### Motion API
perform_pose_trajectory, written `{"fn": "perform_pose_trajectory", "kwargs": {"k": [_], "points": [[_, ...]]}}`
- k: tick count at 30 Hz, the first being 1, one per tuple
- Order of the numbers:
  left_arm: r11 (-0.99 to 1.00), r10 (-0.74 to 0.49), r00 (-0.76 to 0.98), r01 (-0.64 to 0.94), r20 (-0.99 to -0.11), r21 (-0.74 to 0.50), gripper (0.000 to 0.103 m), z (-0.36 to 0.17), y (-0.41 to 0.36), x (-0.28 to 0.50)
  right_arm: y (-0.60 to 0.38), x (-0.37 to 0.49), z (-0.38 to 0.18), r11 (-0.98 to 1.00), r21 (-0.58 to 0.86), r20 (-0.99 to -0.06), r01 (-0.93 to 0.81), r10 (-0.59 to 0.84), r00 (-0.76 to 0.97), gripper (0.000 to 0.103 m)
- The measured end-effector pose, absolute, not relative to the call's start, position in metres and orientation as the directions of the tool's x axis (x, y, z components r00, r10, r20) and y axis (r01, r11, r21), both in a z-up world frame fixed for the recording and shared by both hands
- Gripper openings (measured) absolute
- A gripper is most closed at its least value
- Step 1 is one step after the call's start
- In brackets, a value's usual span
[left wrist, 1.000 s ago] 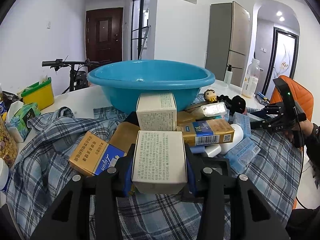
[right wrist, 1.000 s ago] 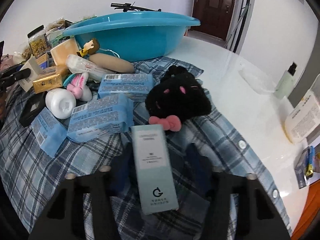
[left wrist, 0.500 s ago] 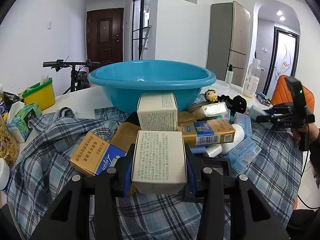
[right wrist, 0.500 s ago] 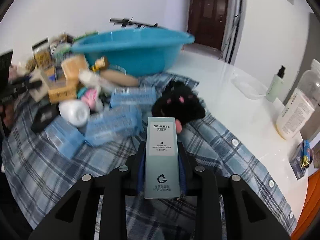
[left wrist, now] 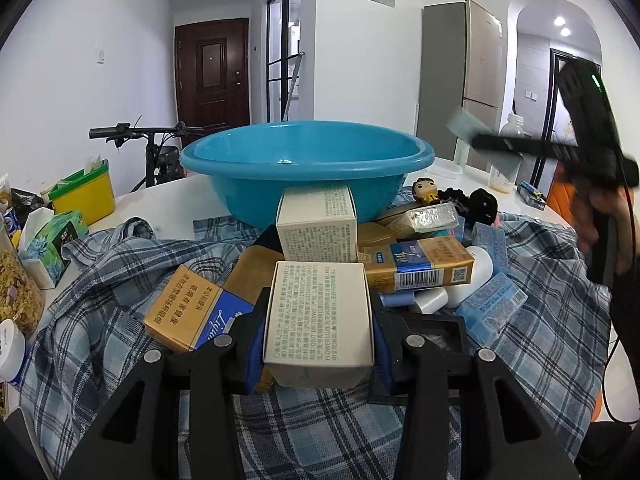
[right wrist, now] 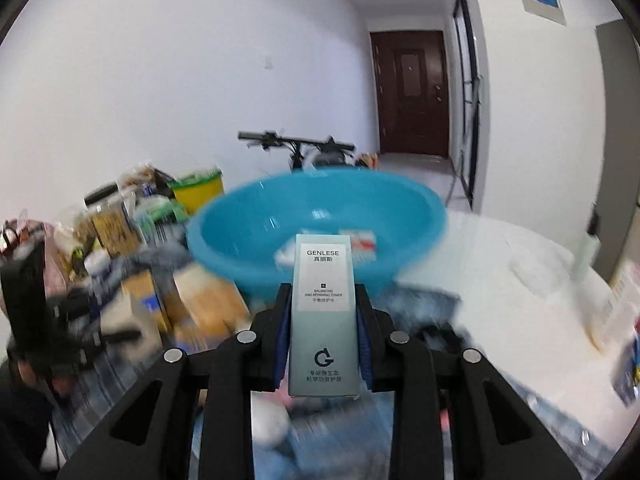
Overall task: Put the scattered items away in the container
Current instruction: 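Grasp the pale green GENLESE box with the right tool and lift it over the basin, then carry the white box over the basin with the left tool while the right tool holds the green box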
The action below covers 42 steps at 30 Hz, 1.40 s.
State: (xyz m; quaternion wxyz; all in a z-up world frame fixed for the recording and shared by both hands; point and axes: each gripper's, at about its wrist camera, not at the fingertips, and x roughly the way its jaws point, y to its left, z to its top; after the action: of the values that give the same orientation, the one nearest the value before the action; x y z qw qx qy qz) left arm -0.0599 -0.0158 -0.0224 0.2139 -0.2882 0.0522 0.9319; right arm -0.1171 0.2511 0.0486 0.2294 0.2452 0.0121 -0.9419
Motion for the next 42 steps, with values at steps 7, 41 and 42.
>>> {"fn": "perform_pose_trajectory", "kwargs": {"k": [7,41,42], "points": [[-0.908,0.358,-0.742,-0.418,-0.568,-0.027,0.045,-0.023,-0.018,-0.060,0.207,-0.176,0.078,-0.906,0.078,-0.487,0.416,-0.399,-0.777,0.027],[-0.966,0.223,-0.894,-0.256,-0.389,0.034,0.045,0.146,0.026,-0.145,0.184,-0.207,0.064,-0.910,0.038,-0.587,0.414,-0.355,-0.727,0.027],[-0.967,0.219,-0.890,-0.253,-0.399,0.035,0.045,0.145,0.029,-0.153,0.182,-0.208,0.064,-0.910,0.036,-0.590,0.413,-0.353,-0.726,0.027]]}}
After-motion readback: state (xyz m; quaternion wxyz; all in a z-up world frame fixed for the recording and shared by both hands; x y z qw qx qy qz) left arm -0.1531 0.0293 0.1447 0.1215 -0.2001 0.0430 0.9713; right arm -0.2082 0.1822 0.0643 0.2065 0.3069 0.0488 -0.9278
